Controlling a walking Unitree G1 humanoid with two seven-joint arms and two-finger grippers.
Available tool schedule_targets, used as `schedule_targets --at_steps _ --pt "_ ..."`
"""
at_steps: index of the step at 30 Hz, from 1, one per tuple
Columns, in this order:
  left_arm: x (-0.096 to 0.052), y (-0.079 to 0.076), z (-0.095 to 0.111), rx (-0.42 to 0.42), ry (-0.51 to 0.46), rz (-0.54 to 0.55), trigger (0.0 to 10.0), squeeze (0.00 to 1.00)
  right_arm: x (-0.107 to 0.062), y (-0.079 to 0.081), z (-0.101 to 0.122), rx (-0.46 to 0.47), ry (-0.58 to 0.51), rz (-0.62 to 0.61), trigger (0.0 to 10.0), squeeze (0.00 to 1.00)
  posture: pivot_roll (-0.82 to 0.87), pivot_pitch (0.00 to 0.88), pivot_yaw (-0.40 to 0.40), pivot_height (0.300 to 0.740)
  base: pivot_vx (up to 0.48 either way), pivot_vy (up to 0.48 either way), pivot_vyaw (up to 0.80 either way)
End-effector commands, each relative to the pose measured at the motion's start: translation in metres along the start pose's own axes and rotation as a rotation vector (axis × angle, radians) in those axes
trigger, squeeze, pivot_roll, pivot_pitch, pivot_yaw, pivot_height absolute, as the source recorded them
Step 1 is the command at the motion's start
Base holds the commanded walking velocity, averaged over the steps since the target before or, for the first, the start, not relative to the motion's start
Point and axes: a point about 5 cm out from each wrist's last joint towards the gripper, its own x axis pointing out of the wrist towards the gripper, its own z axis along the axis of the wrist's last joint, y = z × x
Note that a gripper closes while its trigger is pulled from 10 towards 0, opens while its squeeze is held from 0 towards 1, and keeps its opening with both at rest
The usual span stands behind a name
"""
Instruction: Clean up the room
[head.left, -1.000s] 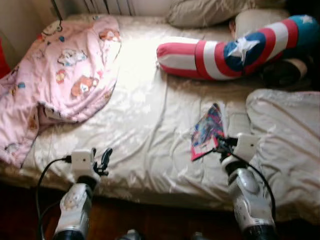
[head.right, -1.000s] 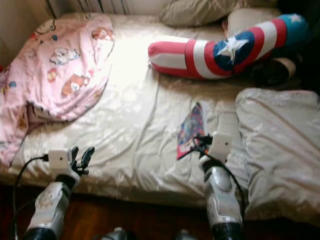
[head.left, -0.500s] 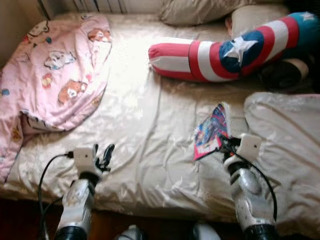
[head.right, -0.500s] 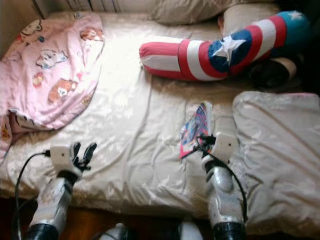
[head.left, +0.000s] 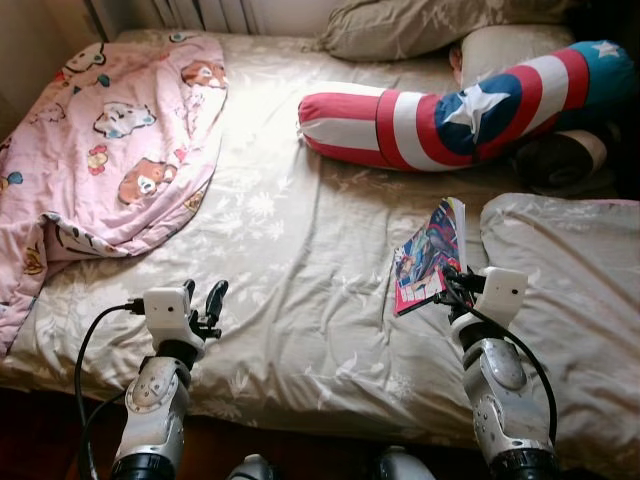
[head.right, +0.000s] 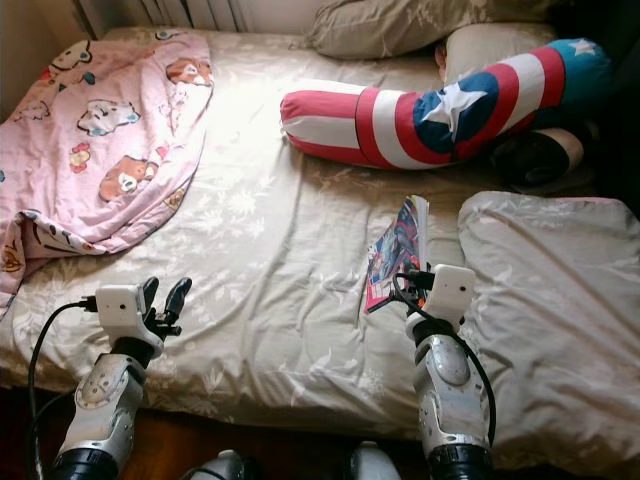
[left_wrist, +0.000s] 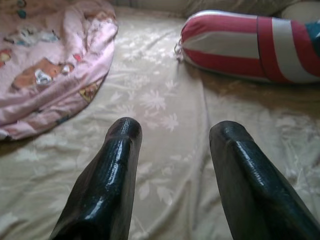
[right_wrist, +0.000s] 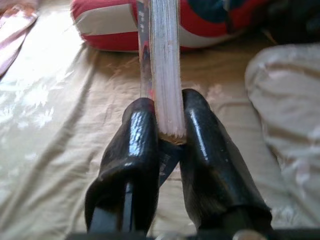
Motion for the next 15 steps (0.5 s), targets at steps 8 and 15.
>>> schedule_targets --at_steps 8,15 --pt "-0.008 -0.001 -0.011 -0.021 0.029 0.040 10.0 0.00 0.002 -0.009 0.012 -0.070 -0.050 0.046 10.0 0.00 -0.04 0.154 -0.039 0.701 0.000 0.000 0.00" --pt "-0.011 0.009 -0.008 -0.026 0.021 0.069 10.0 0.00 0.008 0.010 0.012 -0.022 -0.050 0.065 10.0 0.00 -0.03 0.136 -0.037 0.686 0.000 0.000 0.00"
